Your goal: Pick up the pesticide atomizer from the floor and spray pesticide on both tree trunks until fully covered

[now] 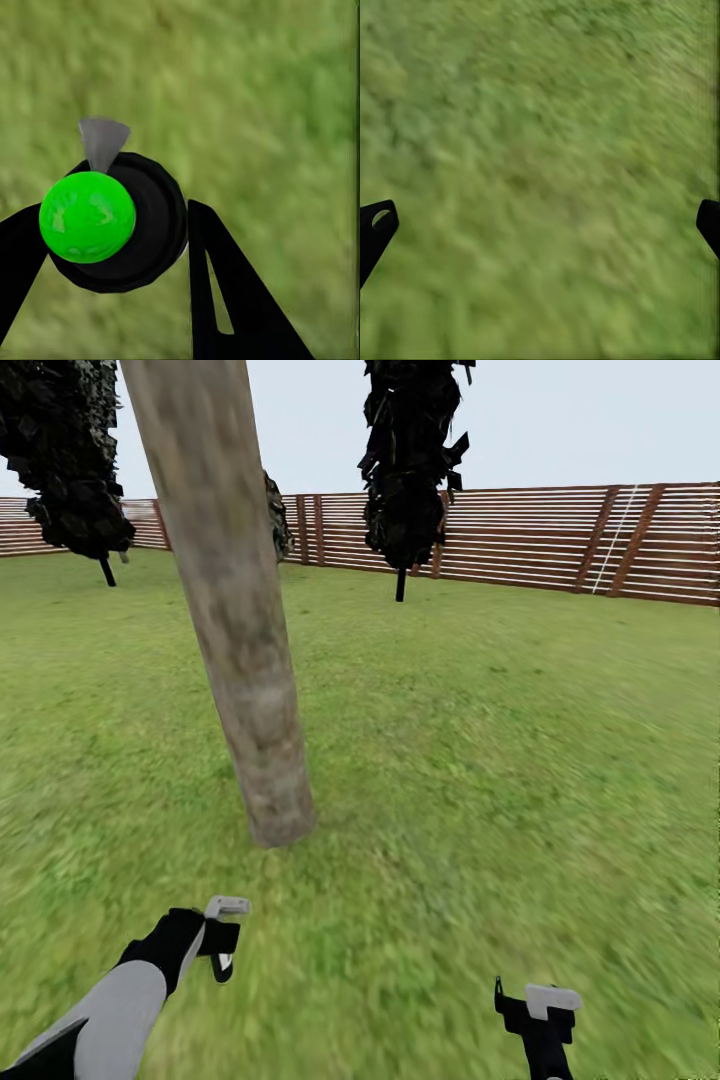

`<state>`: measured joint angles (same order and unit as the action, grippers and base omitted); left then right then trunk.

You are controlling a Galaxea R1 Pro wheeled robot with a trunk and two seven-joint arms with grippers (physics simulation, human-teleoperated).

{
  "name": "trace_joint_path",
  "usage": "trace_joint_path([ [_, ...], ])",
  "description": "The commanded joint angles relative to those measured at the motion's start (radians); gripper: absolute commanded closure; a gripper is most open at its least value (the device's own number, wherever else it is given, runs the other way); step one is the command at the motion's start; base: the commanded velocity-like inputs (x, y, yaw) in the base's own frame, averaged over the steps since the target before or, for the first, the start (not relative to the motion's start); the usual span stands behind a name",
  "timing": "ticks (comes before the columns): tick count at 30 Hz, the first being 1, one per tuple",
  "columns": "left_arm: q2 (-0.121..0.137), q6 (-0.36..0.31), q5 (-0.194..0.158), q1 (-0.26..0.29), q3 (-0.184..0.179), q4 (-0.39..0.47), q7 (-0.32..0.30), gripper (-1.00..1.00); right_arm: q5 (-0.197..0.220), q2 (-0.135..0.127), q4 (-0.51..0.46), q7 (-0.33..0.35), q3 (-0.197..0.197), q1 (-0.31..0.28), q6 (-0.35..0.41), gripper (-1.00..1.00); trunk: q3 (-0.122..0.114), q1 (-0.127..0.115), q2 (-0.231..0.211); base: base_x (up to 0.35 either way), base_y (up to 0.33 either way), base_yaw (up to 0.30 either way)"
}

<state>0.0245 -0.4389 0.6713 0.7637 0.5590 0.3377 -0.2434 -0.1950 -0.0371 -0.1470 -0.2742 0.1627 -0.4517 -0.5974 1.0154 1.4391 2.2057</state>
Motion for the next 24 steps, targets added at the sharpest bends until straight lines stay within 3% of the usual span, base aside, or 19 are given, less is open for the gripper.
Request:
trace_joint_path([
  [1, -0.002, -0.038, 0.010, 0.017, 0.008, 0.008, -0.011, 1.00, -0.011, 0.000, 0.001, -0.004, 0.006, -0.001, -0.002, -1.00, 0.001, 0.000, 0.000, 0.015, -0.001, -0.050],
  [10, -0.016, -0.129, 0.010, 0.136, 0.009, 0.013, -0.014, 1.00, -0.011, 0.001, 0.001, -0.005, 0.006, -0.001, -0.002, -1.00, 0.003, 0.000, 0.000, 0.003, 0.000, -0.009],
  [15, -0.018, -0.132, 0.012, 0.145, 0.006, 0.014, -0.015, 1.00, -0.010, 0.000, 0.001, -0.005, 0.006, -0.001, -0.002, -1.00, 0.009, 0.000, 0.000, 0.000, 0.000, 0.000],
  [24, -0.026, -0.115, 0.008, 0.163, 0.003, 0.075, -0.017, 1.00, -0.011, -0.001, 0.001, -0.005, 0.006, -0.001, -0.002, -1.00, 0.038, 0.031, 0.056, 0.030, 0.016, 0.000],
])
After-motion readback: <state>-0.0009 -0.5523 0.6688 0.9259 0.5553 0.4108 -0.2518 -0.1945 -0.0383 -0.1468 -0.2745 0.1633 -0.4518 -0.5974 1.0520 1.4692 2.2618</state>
